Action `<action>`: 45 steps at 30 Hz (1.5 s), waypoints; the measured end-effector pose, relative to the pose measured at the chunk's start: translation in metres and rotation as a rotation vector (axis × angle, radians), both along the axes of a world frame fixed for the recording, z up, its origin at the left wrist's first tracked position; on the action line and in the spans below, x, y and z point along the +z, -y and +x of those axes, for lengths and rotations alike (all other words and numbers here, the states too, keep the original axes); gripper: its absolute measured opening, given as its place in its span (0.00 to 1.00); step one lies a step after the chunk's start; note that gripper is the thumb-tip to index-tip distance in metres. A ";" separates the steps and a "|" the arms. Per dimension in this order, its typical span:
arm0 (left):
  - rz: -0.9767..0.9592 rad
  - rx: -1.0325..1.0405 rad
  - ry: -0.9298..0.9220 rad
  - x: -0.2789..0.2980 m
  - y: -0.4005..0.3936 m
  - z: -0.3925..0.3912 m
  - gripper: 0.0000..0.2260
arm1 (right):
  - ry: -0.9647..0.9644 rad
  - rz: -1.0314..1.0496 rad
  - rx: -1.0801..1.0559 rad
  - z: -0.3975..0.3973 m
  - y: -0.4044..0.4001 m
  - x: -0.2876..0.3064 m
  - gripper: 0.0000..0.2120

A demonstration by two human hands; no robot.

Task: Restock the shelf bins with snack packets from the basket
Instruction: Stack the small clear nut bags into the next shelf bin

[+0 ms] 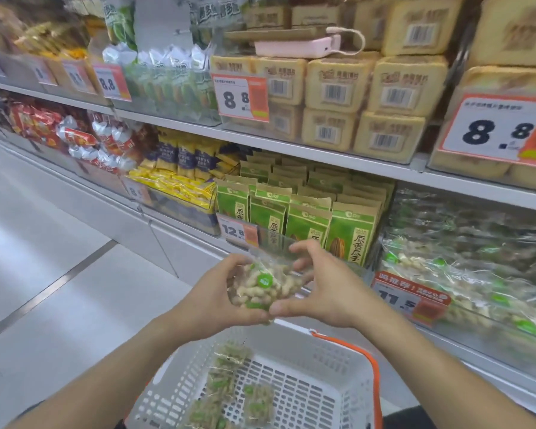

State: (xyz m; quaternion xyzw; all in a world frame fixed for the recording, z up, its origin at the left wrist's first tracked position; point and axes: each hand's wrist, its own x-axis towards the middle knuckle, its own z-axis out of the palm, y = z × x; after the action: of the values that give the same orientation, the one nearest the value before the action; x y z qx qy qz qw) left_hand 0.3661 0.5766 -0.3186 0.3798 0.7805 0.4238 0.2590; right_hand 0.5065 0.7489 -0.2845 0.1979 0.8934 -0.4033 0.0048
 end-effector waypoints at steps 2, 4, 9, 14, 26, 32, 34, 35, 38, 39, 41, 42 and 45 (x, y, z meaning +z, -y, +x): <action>0.020 -0.057 -0.011 -0.003 -0.008 -0.004 0.35 | -0.007 0.047 -0.017 0.001 -0.003 0.002 0.56; 0.026 -0.165 -0.034 -0.004 -0.018 -0.005 0.35 | 0.026 0.136 0.035 0.002 -0.005 0.000 0.56; 0.022 -0.343 -0.131 -0.003 -0.043 0.010 0.36 | 0.065 0.204 0.094 0.015 -0.010 -0.011 0.52; -0.070 -0.469 -0.152 -0.003 -0.062 0.021 0.35 | 0.080 0.228 -0.035 0.046 -0.015 -0.010 0.49; 0.224 -0.424 0.190 0.027 -0.130 0.112 0.38 | -0.181 0.103 -0.343 0.172 -0.068 0.046 0.28; 0.261 -0.480 -0.304 0.031 -0.213 0.174 0.14 | -0.397 0.252 -0.758 0.279 -0.113 0.050 0.27; 0.223 -0.563 -0.467 0.021 -0.240 0.192 0.09 | -0.421 0.269 -0.871 0.302 -0.122 0.041 0.27; 0.187 -0.602 -0.514 0.016 -0.253 0.199 0.09 | -0.419 0.274 -0.895 0.310 -0.125 0.036 0.27; 0.073 -0.695 -0.754 0.009 -0.282 0.214 0.10 | -0.399 0.261 -0.881 0.320 -0.128 0.026 0.27; 0.040 -0.721 -0.852 0.009 -0.289 0.216 0.11 | -0.393 0.248 -0.879 0.321 -0.128 0.024 0.27; -0.005 -0.775 -0.975 0.013 -0.300 0.219 0.12 | -0.377 0.256 -0.885 0.323 -0.129 0.021 0.28; -0.027 -0.808 -1.002 0.014 -0.304 0.219 0.11 | -0.354 0.275 -0.891 0.323 -0.130 0.020 0.29; -0.050 -0.872 -0.941 0.013 -0.311 0.213 0.06 | -0.269 0.364 -0.880 0.322 -0.133 0.020 0.33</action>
State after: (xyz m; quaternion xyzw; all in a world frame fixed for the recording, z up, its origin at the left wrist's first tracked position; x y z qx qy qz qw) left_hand 0.5790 0.8873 -0.3060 0.8016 0.5940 0.0491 0.0461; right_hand 0.8289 0.8816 -0.2641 0.5001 0.7738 -0.2267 -0.3159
